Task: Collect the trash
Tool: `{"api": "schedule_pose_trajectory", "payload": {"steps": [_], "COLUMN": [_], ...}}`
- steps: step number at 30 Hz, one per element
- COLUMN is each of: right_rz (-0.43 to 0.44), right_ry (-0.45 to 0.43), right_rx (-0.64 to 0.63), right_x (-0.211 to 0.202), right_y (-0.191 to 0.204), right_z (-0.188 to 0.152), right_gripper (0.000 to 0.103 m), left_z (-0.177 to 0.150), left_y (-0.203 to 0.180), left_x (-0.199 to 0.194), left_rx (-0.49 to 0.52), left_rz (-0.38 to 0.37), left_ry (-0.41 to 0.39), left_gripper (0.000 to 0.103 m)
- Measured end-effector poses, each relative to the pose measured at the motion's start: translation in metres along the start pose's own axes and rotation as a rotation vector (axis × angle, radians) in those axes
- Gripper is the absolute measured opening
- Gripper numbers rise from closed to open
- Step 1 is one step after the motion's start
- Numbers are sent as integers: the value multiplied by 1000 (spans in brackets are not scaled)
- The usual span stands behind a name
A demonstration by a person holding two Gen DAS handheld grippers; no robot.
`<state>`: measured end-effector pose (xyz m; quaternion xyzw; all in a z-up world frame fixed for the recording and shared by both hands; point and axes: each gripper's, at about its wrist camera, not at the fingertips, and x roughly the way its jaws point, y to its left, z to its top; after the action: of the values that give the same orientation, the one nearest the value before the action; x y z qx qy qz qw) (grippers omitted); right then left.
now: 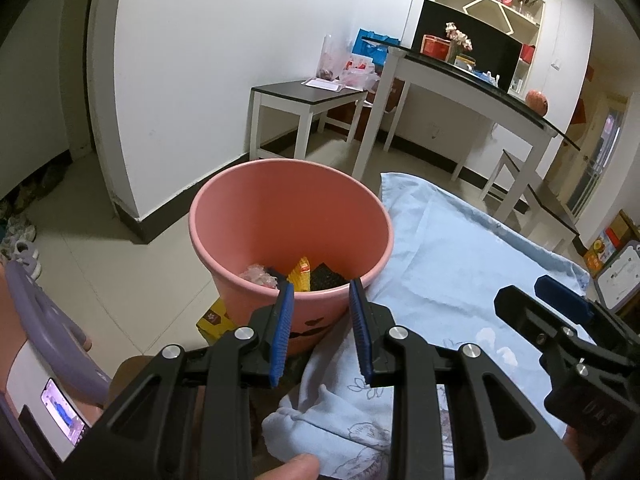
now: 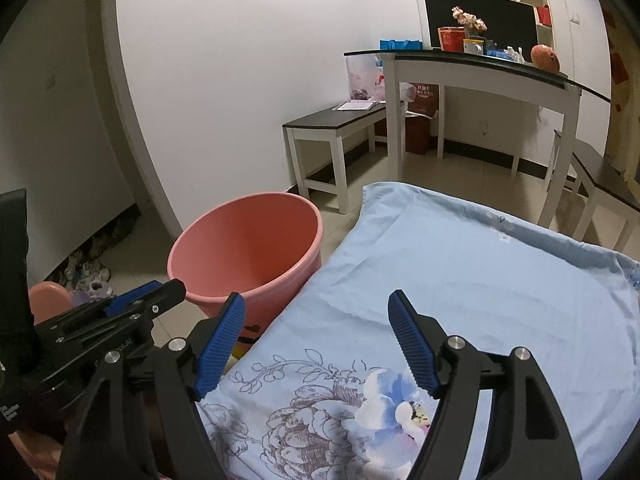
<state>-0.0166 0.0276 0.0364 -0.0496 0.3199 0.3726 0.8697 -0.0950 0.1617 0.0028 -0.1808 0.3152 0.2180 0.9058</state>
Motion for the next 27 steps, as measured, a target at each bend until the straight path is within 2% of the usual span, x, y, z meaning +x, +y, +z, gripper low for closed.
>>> {"api": "schedule_pose_trajectory", "payload": {"steps": [27], "right_rz": [-3], "right_ry": [-11], "right_rx": [5], "right_x": [0], "right_y": [3], "right_z": [-3], "right_gripper": [73], "left_z": [-6], "left_y": [-4], "left_x": [-2], "left_rx": [38], "left_rz": [10], "left_ry": [-9], "left_gripper": [29]}}
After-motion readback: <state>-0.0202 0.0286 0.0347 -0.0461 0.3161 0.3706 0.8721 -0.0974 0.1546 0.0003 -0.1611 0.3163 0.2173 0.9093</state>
